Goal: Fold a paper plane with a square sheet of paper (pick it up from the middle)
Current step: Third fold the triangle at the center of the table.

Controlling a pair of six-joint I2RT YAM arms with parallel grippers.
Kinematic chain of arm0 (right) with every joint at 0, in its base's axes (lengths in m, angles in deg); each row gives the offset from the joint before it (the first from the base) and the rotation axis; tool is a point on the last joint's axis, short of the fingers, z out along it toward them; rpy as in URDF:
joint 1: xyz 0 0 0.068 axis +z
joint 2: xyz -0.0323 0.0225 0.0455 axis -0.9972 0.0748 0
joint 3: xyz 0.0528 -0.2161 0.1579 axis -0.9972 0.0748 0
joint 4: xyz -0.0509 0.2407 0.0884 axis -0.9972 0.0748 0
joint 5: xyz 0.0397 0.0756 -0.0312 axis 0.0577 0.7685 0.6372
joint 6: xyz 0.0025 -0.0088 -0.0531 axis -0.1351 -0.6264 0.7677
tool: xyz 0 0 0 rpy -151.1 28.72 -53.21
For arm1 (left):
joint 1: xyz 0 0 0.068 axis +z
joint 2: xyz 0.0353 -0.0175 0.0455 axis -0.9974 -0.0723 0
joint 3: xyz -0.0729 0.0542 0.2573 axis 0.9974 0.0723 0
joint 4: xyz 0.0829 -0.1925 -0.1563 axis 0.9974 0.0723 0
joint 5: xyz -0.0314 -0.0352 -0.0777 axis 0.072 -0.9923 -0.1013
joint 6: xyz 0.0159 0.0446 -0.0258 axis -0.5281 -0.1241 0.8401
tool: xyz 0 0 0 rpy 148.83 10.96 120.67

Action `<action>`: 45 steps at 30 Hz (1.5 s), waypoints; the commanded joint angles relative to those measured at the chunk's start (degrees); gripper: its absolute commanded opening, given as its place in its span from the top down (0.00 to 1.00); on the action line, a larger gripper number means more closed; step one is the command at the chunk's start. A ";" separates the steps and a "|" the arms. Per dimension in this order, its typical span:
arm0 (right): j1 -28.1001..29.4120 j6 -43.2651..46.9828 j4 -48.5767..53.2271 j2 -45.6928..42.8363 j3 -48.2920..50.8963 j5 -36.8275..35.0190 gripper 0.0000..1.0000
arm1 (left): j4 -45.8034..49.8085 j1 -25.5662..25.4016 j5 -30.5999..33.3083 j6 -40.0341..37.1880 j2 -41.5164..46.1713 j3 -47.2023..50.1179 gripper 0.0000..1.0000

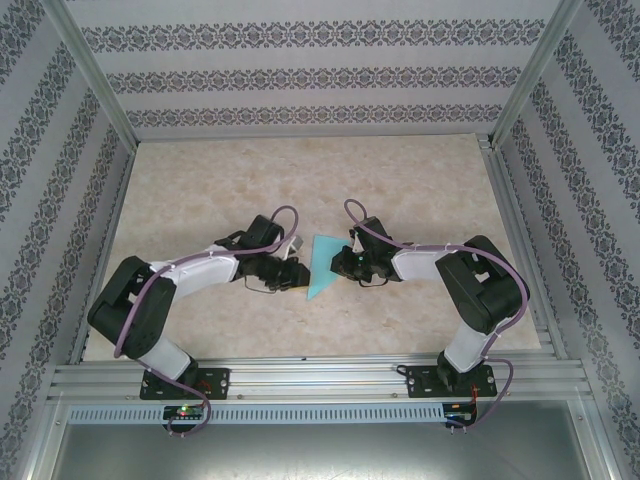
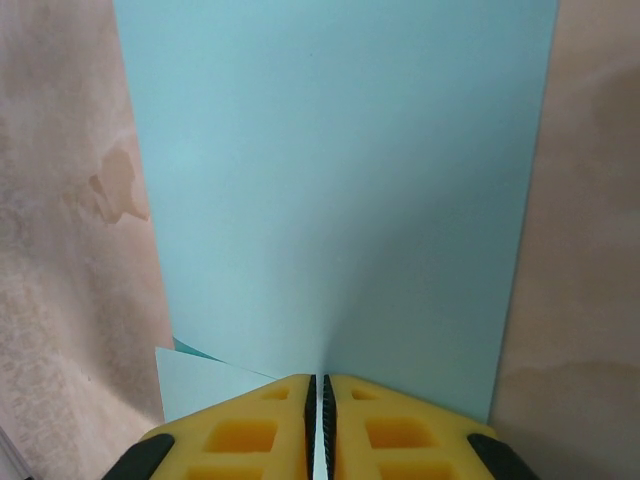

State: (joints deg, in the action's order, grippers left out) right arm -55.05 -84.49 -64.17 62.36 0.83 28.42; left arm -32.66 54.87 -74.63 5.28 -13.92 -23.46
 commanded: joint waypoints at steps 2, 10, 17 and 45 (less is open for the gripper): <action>0.23 -0.03 4.27 2.01 0.20 -3.03 0.86 | -3.60 -0.04 -1.66 0.88 -5.72 -4.33 0.78; 0.26 0.41 5.71 1.04 -1.81 -2.65 0.85 | 1.14 -0.22 -2.53 -3.21 -14.38 -6.77 0.81; 0.16 3.69 9.59 -1.76 -5.93 -2.05 0.83 | 6.79 -0.13 4.11 -6.53 -15.99 -5.59 0.82; 8.84 -6.03 -4.71 -0.78 3.53 -2.61 0.96 | 6.48 -0.20 6.29 -5.97 -16.70 -5.41 0.87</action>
State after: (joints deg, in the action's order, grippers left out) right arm -46.44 -89.71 -67.84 60.24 3.38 27.54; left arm -31.20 54.78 -74.08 0.62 -28.91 -29.41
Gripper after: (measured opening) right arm 0.045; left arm 0.134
